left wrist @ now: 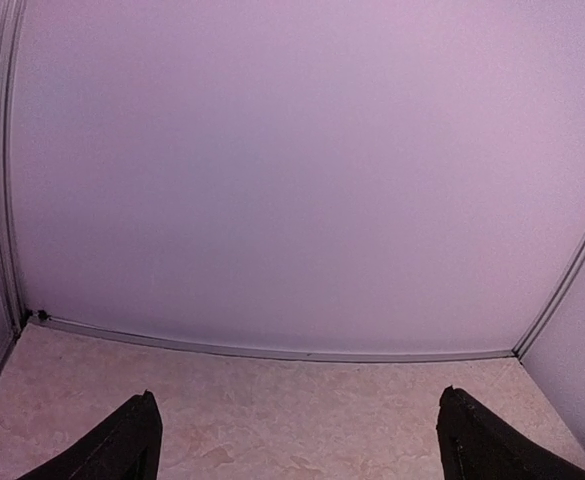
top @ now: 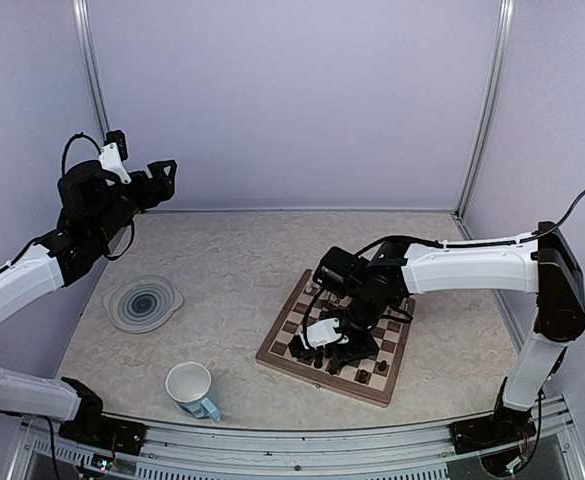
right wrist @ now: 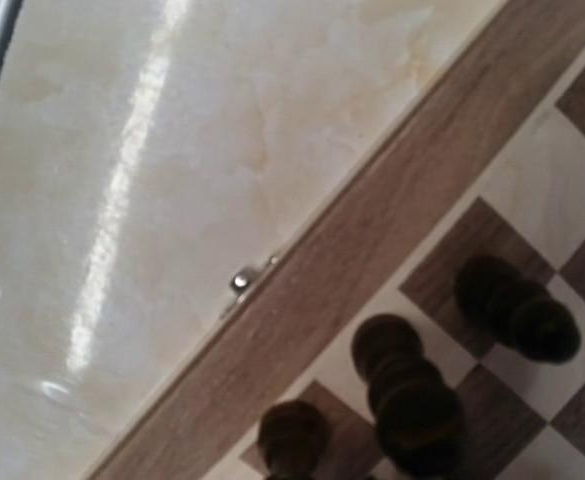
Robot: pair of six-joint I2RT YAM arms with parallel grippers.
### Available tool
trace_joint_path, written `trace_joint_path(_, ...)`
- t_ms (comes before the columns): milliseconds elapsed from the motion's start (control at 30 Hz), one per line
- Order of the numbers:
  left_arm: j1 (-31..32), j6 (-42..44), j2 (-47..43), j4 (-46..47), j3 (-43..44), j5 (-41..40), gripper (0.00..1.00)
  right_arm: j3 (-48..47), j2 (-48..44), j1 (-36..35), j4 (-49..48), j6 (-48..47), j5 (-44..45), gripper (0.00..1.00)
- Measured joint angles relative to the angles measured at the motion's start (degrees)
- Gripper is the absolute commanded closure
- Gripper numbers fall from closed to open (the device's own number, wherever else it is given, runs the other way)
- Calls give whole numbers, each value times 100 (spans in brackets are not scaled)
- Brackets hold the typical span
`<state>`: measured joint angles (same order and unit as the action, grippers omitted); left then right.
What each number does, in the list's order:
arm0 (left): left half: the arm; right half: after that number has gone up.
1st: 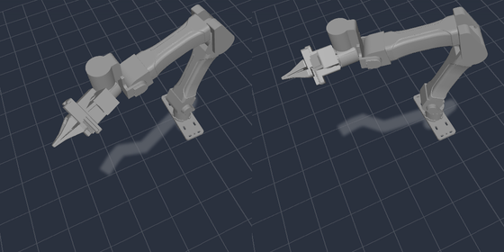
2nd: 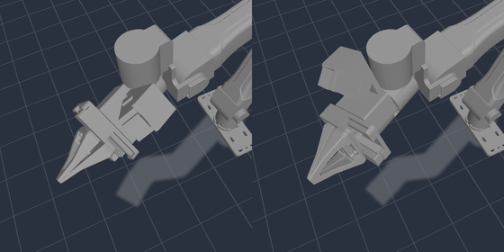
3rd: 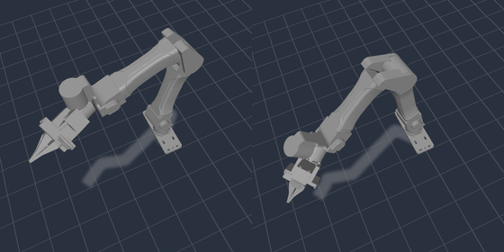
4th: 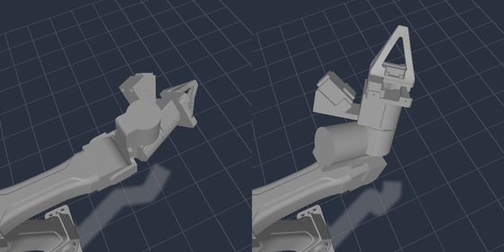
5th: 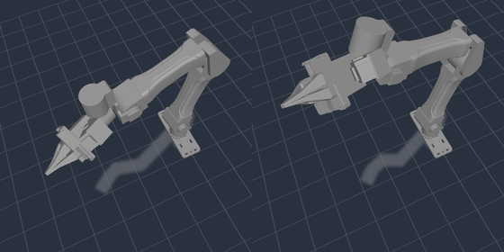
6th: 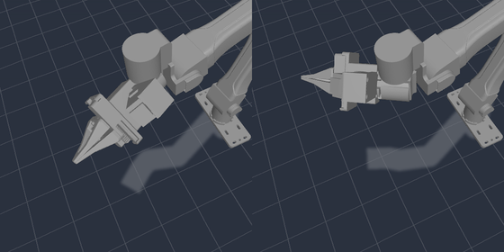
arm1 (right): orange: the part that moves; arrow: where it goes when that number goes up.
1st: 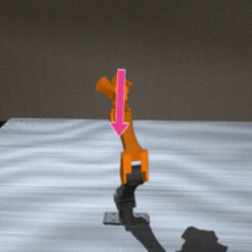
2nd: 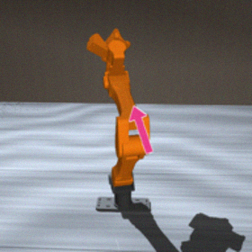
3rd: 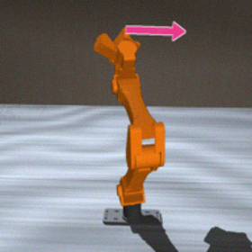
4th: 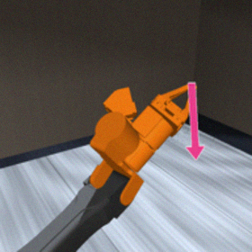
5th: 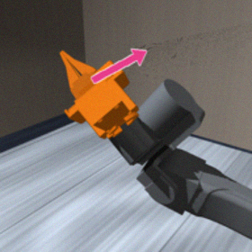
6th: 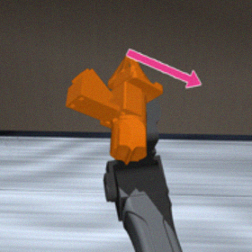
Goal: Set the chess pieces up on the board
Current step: Place the king on d8, then pick up the chess pile from the chessboard.
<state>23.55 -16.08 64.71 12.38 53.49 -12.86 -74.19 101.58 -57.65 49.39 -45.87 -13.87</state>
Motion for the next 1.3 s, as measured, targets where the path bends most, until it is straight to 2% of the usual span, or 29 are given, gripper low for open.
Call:
trace_joint_path(167, 0, -2, 17, 0, 0, 42, 5, 0, -11, 0, 42, 11, 44, 55)
trace_joint_path(333, 0, 9, 52, -2, 0, 79, 9, 0, -332, 2, 170, -81, 66, 53)
trace_joint_path(467, 0, 81, 144, -7, 0, 225, 16, 9, -839, 190, 188, -118, -33, 53)
trace_joint_path(633, 0, 293, 470, -205, 153, 708, 29, 127, -1191, 1200, 50, -35, -466, 59)
trace_joint_path(767, 87, 490, 1010, -669, 704, 1346, 35, 544, -1405, 1937, -365, 179, -765, 65)
trace_joint_path(1033, 1110, 1080, 2138, -1720, 1554, 2149, 38, 1394, -1530, 2118, -1045, 293, -964, 68)
trace_joint_path(1167, 1591, 1316, 2564, -2197, 1727, 2284, 39, 1567, -1436, 2116, -1263, 225, -1014, 66)
trace_joint_path(1300, 1816, 1432, 2924, -2570, 1864, 2577, 39, 1587, -1237, 2074, -1510, 98, -1001, 66)
